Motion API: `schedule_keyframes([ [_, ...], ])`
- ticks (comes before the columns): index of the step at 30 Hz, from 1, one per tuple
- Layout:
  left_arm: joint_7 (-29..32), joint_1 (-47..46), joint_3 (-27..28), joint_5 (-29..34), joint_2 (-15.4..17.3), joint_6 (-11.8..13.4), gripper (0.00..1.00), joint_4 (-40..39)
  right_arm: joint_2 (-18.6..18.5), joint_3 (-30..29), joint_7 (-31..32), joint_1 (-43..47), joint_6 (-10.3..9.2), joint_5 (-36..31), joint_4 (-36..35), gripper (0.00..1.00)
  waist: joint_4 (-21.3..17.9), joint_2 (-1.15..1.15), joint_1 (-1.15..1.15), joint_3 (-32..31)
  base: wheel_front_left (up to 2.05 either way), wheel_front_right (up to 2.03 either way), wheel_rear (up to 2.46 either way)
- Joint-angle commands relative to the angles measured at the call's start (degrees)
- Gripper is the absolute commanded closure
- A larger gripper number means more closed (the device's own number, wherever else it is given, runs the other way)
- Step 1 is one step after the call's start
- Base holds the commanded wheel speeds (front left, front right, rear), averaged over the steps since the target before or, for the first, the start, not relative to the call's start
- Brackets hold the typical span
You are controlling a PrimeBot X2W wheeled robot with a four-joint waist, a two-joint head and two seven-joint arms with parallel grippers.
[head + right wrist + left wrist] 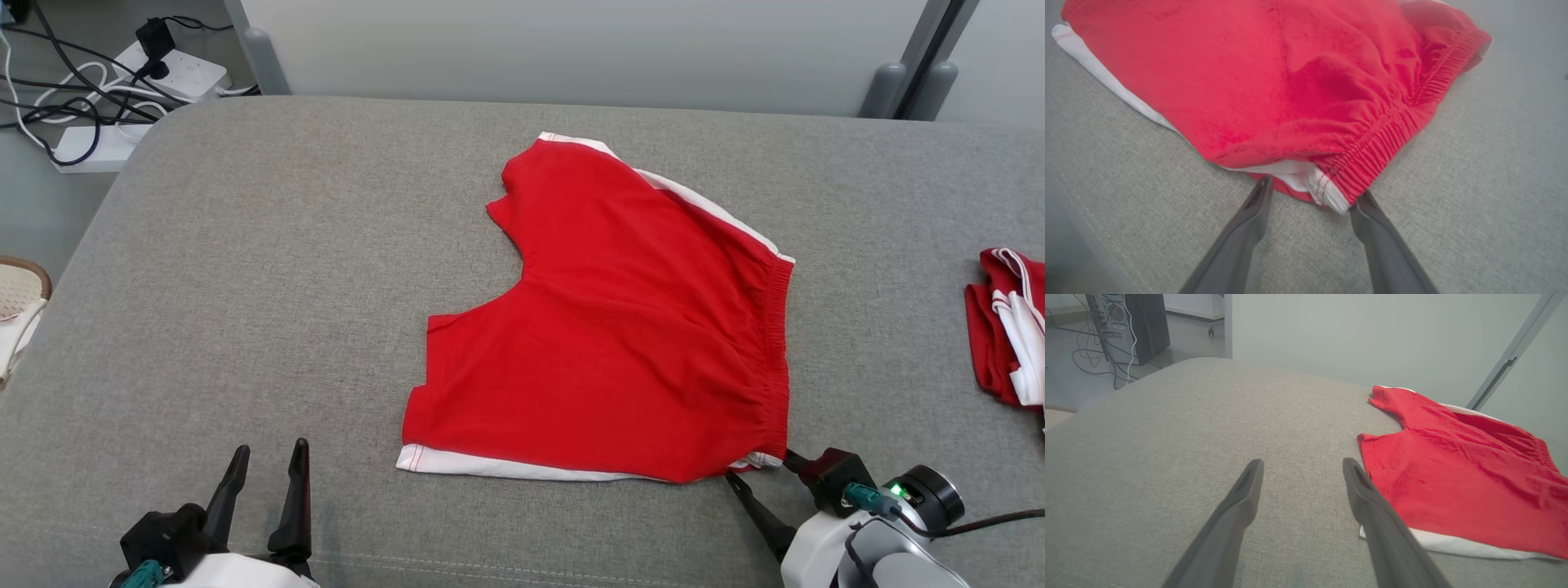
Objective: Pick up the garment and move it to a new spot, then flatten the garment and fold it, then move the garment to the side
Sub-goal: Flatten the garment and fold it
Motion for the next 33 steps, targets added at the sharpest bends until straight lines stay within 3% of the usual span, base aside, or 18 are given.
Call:
schedule_keyframes([
  [1,-0.75,-2.28,1.7,-0.34,1.13,-0.41,0.0,-1.15,-1.1,1.4,-0.77,-1.42,0.24,1.2,-0.46,0.12,0.15,0.0,0.0,-0.05,0.0,0.0,0.0],
  [4,-0.75,-2.3,1.77,-0.4,1.23,-0.41,0.0,-1.18,-1.7,3.22,-0.77,-2.12,0.24,2.82,-0.43,0.27,0.33,0.0,0.0,0.03,0.0,0.0,0.0],
  [6,-0.75,-2.28,1.94,-0.41,1.25,-0.41,0.0,-1.25,-2.23,4.07,-0.77,-2.52,0.24,3.78,-0.64,0.51,0.31,0.0,0.0,0.13,0.0,0.0,0.0],
  [8,-0.75,-2.23,2.07,-0.42,1.21,-0.41,0.0,-1.32,-2.87,4.93,-0.77,-2.86,0.24,4.65,-0.91,0.6,0.19,0.0,0.0,0.25,0.0,0.0,0.0],
  [9,-0.75,-2.21,2.08,-0.43,1.18,-0.41,0.0,-1.34,-3.2,5.35,-0.77,-3.03,0.24,5.08,-1.07,0.7,0.12,0.0,0.0,0.29,0.0,0.0,0.0],
  [11,-0.75,-2.2,1.94,-0.47,1.13,-0.41,0.0,-1.33,-3.9,6.14,-0.77,-3.32,0.24,5.95,-1.2,1.0,-0.07,0.0,0.0,0.35,0.0,0.0,0.0],
  [15,-0.76,-2.38,0.28,-0.88,1.23,-0.41,0.0,-0.81,-4.86,7.06,-0.77,-3.93,0.24,7.17,-0.97,1.0,-0.42,0.0,0.0,0.57,0.0,0.0,0.0],
  [23,-0.76,-5.58,-17.14,-10.21,6.01,-0.41,0.0,4.87,-6.88,7.95,-0.77,-5.38,0.24,9.12,-0.69,1.0,-1.95,0.0,0.0,1.8,0.0,0.0,0.0],
  [33,-0.76,-10.52,-28.93,-18.65,10.21,-0.41,0.0,8.65,-6.74,8.73,-0.77,-7.13,0.24,9.37,-1.11,1.0,-3.9,0.0,0.0,3.65,0.0,0.0,0.0],
])
